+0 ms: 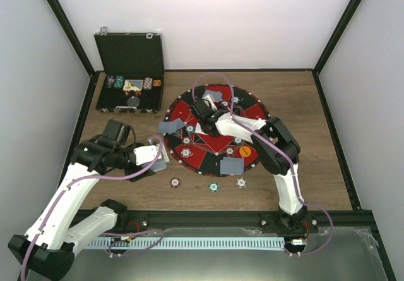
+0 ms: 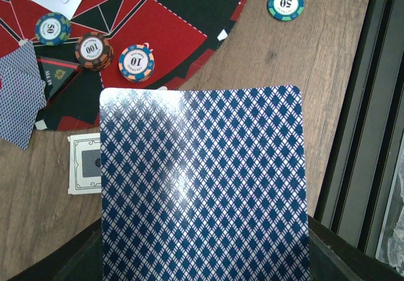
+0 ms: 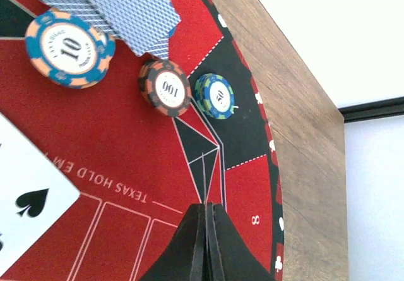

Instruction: Distribute texas hold em gaming equipment

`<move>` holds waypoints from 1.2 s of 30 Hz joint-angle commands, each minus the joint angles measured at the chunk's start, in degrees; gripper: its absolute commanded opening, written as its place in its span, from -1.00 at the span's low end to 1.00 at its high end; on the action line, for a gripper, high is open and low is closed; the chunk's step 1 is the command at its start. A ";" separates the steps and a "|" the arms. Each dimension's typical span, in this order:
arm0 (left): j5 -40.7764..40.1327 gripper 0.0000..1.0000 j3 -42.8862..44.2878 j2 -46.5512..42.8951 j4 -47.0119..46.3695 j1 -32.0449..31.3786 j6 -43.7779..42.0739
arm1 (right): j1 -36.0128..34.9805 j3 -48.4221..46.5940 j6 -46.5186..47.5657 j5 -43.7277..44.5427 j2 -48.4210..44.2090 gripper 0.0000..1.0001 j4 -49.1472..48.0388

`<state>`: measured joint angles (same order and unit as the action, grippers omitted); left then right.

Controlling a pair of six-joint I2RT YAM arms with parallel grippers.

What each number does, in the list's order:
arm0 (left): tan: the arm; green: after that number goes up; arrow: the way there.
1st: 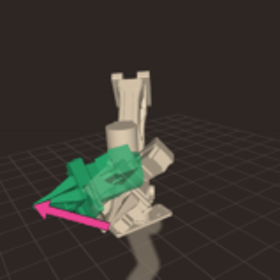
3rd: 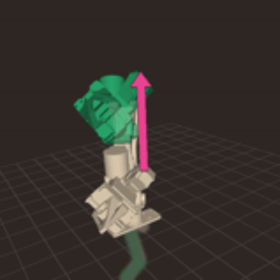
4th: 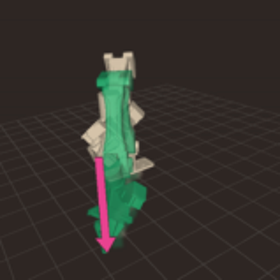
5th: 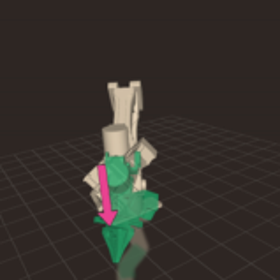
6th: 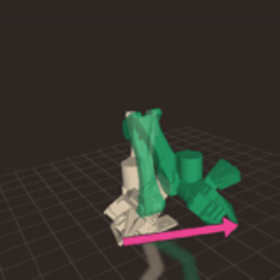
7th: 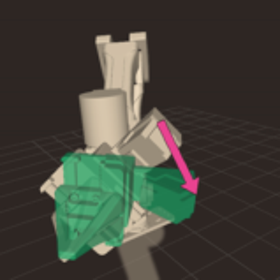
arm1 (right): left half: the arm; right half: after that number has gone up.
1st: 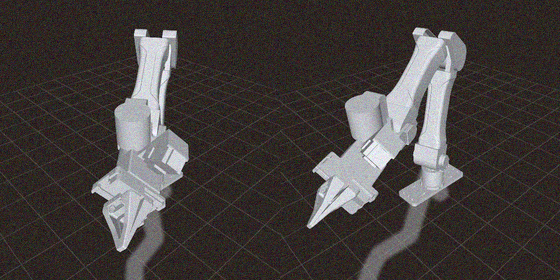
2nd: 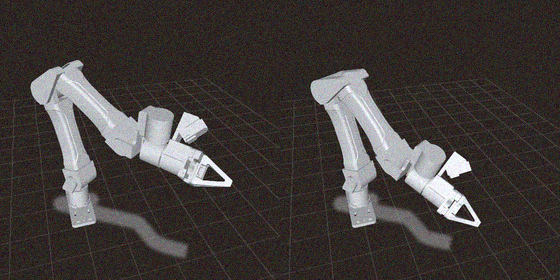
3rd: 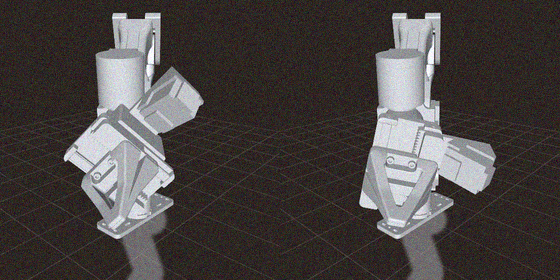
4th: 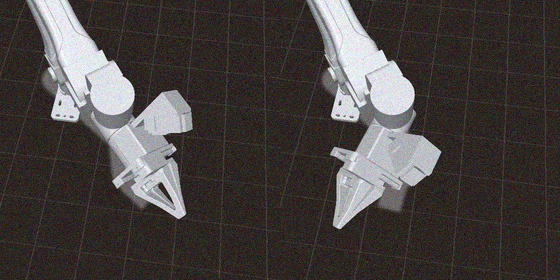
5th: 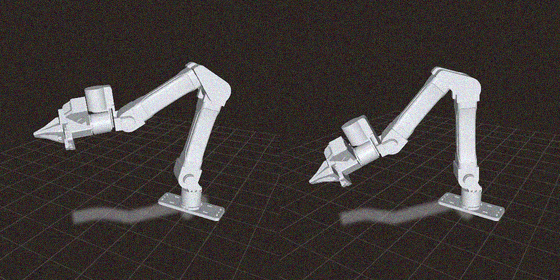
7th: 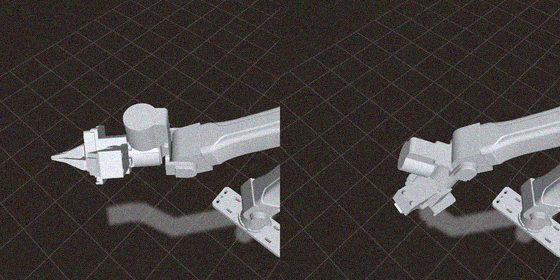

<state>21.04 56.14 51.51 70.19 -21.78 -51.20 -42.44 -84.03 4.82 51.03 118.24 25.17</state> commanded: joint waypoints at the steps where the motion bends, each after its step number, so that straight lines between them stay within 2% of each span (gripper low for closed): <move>1: 0.38 -0.78 0.85 -0.73 0.46 0.12 -0.08 | -2.54 3.59 4.48 1.32 0.78 -0.98 -7.61; 11: 0.22 -0.77 1.25 -0.96 0.80 0.08 -0.08 | -6.13 10.87 6.87 -4.44 0.87 -0.94 -15.07; 15: -0.16 -0.77 1.31 -1.38 0.94 0.10 -0.13 | -6.47 11.85 5.04 -7.57 -1.14 -0.82 -14.60; 17: -0.12 -0.77 1.28 -1.49 0.99 0.09 -0.13 | -6.52 12.39 3.74 -10.08 -2.45 -0.67 -13.78; 21: -0.04 -0.77 1.32 -1.43 1.07 0.14 -0.21 | -6.52 12.96 1.30 -14.63 -4.44 -0.02 -10.81; 25: 0.30 -0.77 1.59 -1.41 1.17 0.12 -0.17 | -6.57 13.63 -0.89 -18.46 -6.86 0.46 -8.42; 27: 0.33 -0.77 1.69 -1.37 1.24 0.11 -0.19 | -6.56 13.85 -2.67 -21.17 -8.76 0.64 -7.21; 32: 0.56 -0.77 2.18 -1.36 1.55 0.11 -0.17 | -5.99 13.80 -8.73 -32.64 -13.96 0.81 -4.32; 36: 0.56 -0.77 1.98 -1.66 1.54 0.09 -0.12 | -0.43 13.11 -21.23 -43.38 -17.01 0.72 -0.46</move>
<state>20.64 56.58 50.61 71.59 -21.78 -51.20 -47.66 -70.28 -2.87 20.47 105.08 19.92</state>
